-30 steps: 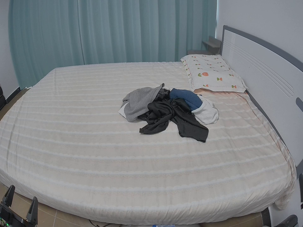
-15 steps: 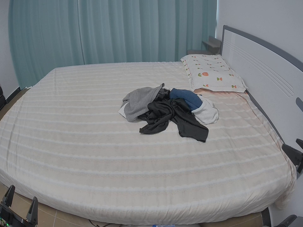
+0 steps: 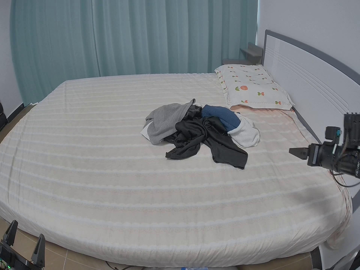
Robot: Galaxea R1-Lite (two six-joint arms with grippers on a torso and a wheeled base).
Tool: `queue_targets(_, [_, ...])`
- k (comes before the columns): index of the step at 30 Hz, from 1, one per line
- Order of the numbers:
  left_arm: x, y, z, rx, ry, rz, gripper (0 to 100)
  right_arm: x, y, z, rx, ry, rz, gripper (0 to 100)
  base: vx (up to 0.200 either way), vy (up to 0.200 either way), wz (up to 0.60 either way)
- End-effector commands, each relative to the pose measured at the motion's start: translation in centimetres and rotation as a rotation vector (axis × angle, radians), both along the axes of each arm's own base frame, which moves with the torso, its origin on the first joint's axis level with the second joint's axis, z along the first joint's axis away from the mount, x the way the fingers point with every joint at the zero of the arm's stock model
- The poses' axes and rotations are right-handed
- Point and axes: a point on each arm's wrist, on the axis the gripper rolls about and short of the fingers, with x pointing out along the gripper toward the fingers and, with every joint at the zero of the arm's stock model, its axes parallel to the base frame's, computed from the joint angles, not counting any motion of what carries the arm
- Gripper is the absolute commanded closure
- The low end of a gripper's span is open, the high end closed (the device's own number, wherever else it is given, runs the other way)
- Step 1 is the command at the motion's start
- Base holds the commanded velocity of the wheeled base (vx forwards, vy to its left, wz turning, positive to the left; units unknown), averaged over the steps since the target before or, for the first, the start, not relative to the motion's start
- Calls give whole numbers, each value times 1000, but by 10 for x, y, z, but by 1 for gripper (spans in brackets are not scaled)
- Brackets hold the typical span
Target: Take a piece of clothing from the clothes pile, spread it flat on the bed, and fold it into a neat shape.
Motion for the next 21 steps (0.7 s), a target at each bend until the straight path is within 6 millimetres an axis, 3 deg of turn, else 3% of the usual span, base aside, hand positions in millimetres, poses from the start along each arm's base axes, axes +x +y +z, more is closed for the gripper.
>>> queue_targets(1, [0, 0, -5, -1, 0, 2, 0, 171, 32, -135, 26, 147, -86, 0, 0, 0, 0])
queue_targets(3, [0, 0, -5, -1, 0, 0, 0, 191, 41, -153, 38, 153, -87, 0, 0, 0, 0])
queue_targets(11, [0, 0, -5, -1, 0, 0, 0, 232, 51, -175, 105, 185, -127, 0, 0, 0, 0])
queue_targets(21, [0, 0, -5, -1, 0, 2, 0, 248, 63, -185, 139, 203, -135, 0, 0, 0, 0])
